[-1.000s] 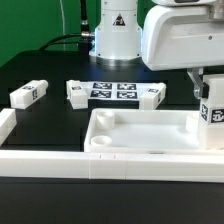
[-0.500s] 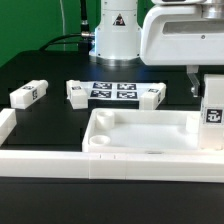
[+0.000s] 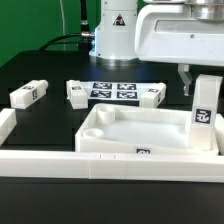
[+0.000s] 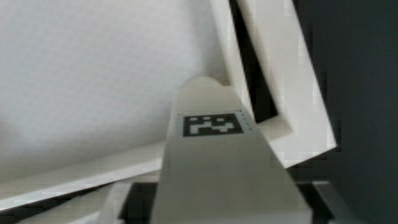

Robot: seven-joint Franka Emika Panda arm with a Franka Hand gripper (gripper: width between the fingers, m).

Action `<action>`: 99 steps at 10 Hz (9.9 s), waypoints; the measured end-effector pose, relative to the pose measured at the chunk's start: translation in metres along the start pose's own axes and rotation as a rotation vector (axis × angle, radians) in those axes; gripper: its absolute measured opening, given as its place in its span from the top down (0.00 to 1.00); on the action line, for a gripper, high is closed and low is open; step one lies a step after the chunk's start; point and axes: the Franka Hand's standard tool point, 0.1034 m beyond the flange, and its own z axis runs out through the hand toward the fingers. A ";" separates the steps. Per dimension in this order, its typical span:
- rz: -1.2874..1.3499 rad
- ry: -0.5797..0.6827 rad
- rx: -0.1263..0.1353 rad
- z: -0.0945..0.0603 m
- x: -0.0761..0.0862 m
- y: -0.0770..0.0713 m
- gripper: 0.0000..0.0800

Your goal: Assemble desk

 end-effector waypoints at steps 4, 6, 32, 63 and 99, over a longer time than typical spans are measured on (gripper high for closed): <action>0.108 0.008 -0.010 0.000 0.007 0.011 0.64; 0.106 0.009 -0.007 -0.002 0.006 0.008 0.44; -0.015 -0.020 0.028 -0.005 -0.085 0.110 0.19; -0.198 -0.993 -0.084 0.069 -0.144 0.144 0.19; -0.493 -0.227 0.052 -0.070 0.010 0.129 0.64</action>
Offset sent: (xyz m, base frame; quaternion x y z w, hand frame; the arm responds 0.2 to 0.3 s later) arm 0.0000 0.0000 0.0000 0.0000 0.0000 0.0650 0.9979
